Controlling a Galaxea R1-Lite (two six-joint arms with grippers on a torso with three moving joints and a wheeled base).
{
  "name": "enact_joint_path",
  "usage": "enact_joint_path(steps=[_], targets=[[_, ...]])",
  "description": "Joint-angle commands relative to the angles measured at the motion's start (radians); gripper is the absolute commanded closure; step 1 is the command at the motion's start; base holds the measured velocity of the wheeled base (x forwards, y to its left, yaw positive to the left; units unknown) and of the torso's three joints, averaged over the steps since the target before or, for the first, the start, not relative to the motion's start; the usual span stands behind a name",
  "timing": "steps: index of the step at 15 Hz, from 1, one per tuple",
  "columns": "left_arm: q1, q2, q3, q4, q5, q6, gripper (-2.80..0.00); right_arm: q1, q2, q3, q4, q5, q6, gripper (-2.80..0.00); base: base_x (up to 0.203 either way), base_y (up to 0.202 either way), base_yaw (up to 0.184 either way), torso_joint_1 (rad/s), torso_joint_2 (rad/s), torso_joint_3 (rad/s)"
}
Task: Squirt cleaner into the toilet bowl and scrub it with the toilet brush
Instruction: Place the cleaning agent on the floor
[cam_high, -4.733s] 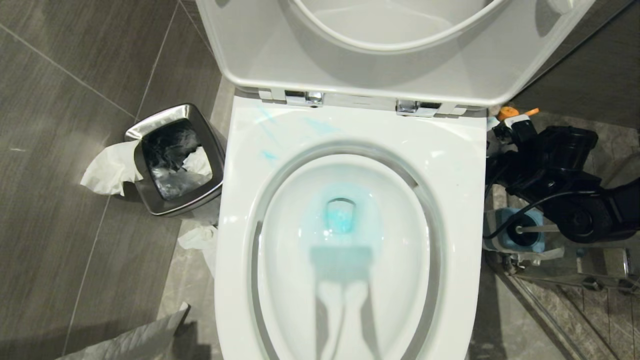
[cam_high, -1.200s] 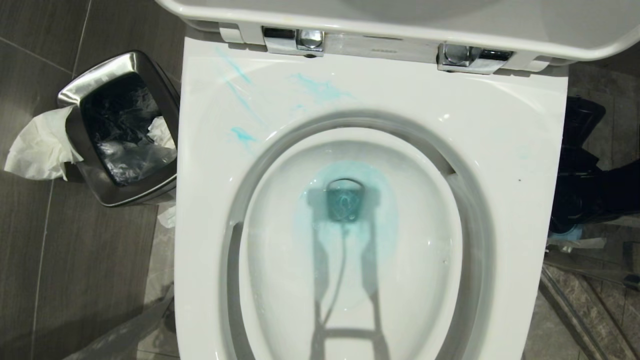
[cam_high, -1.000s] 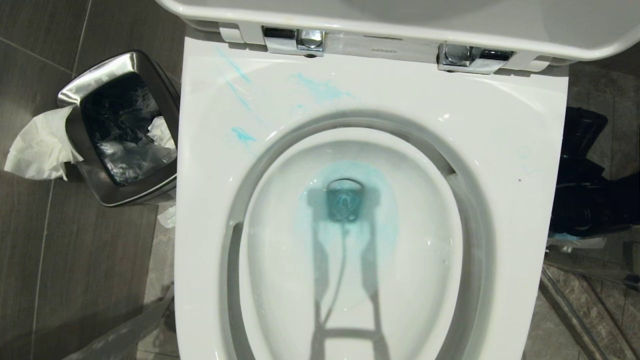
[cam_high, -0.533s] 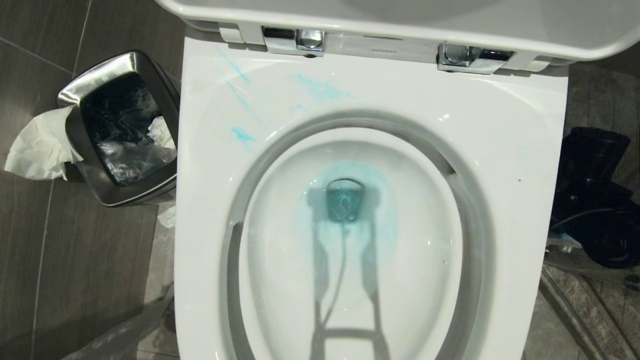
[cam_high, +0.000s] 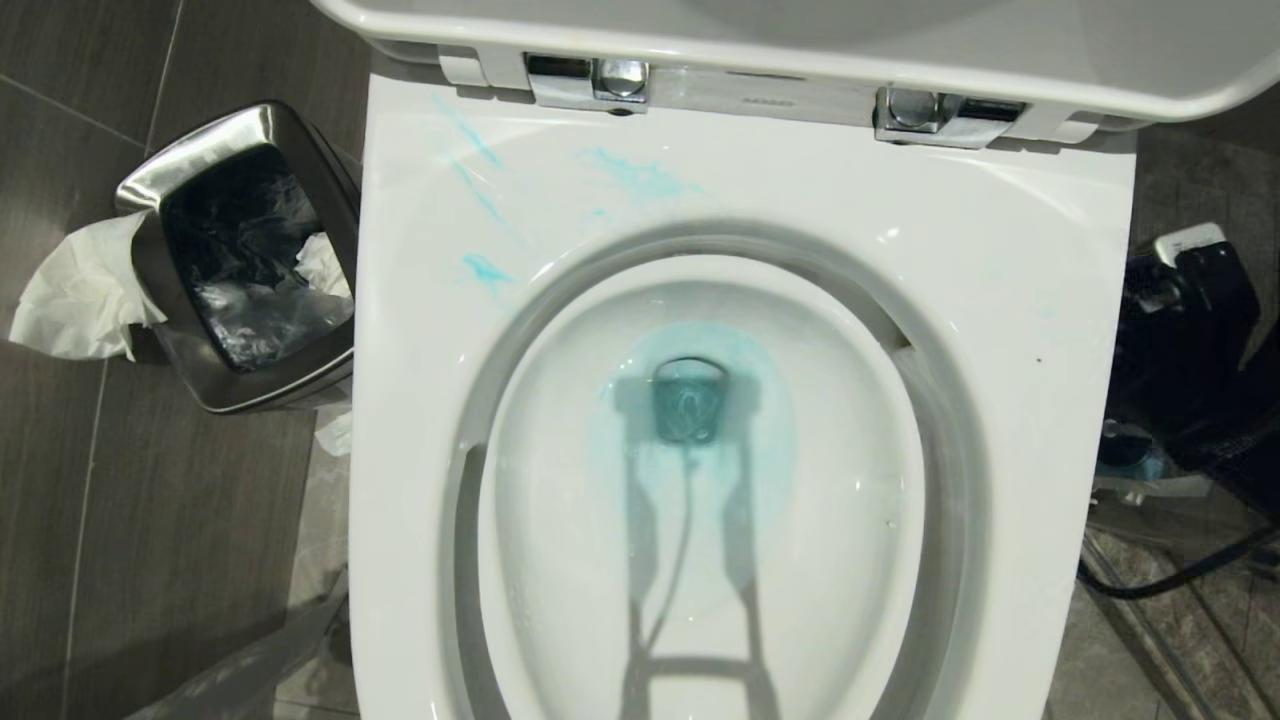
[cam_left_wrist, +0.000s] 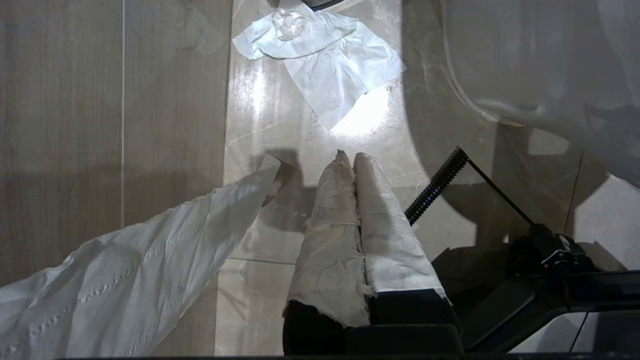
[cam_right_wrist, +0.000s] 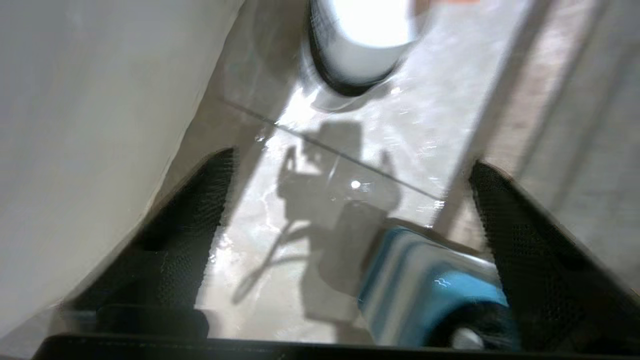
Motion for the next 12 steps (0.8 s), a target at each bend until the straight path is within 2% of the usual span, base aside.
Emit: enact_joint_path(steps=[1,12], targets=[[0.0,0.0,0.002,0.0,0.0,-0.006,0.0,0.0,-0.101,0.035,-0.003,-0.018,-0.002,0.0,0.0,0.0,0.0,0.0,0.0,0.0],[0.0,0.0,0.002,0.0,0.002,-0.01,0.0,-0.002,-0.129,0.026,0.035,-0.038,-0.002,0.0,0.0,0.0,0.0,0.0,0.0,0.0]])
